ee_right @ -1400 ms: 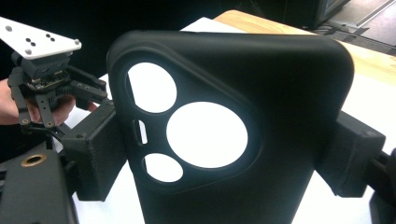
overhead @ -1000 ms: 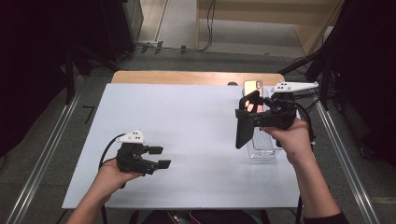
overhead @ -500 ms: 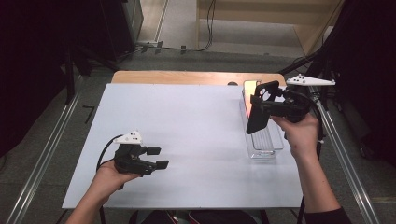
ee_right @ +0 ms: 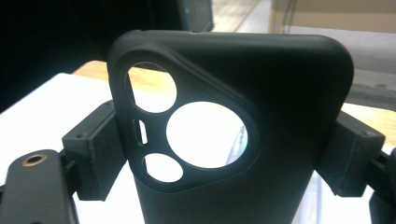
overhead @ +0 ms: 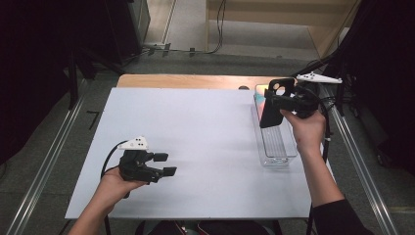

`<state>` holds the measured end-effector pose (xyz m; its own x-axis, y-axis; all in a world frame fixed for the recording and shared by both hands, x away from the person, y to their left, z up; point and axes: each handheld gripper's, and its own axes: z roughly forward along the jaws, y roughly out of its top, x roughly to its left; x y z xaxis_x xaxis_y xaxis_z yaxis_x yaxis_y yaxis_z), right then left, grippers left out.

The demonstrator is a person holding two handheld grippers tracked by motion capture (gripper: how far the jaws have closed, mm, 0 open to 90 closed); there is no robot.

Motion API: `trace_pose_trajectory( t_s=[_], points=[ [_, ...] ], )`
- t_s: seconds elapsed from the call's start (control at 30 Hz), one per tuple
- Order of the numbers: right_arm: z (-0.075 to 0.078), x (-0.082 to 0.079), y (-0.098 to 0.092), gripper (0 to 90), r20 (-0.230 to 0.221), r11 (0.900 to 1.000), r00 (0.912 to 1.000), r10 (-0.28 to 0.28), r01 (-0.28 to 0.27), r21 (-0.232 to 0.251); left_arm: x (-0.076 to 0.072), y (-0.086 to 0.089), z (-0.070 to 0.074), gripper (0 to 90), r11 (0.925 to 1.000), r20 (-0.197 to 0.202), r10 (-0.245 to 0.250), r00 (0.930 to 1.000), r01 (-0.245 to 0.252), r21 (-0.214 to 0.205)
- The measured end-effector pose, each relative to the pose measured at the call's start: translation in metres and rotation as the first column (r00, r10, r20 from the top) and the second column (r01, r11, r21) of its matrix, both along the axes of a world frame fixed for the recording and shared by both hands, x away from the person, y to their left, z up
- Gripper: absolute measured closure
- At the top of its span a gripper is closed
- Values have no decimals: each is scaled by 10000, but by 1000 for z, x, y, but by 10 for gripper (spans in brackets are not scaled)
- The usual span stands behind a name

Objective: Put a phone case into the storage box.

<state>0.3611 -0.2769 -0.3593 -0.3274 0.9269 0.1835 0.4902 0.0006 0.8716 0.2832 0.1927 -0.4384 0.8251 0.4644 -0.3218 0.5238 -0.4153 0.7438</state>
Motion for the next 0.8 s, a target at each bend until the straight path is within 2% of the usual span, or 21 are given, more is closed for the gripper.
trace_pose_trajectory(
  t_s=[0.2, 0.33, 0.6, 0.8],
  points=[
    [-12, 16, -4, 130, -61, 9975, 9979, -646, 644, -284, 1, 0, -1, 327, 10000, -19, -22, 10000, 22, 31],
    [-22, 27, -6, 130, -319, 9958, 9955, -889, 881, -253, 0, -1, 0, 327, 10000, -21, -20, 10000, 20, -1],
    [-45, 44, 0, 130, -714, 9884, 9875, -1404, 1356, -681, 1, -1, 0, 327, 10000, -22, -28, 10000, 28, 2],
    [-59, 55, 3, 130, -924, 9819, 9795, -1790, 1719, -798, 1, 0, 0, 328, 10000, -15, -33, 10000, 33, -50]
  ],
)
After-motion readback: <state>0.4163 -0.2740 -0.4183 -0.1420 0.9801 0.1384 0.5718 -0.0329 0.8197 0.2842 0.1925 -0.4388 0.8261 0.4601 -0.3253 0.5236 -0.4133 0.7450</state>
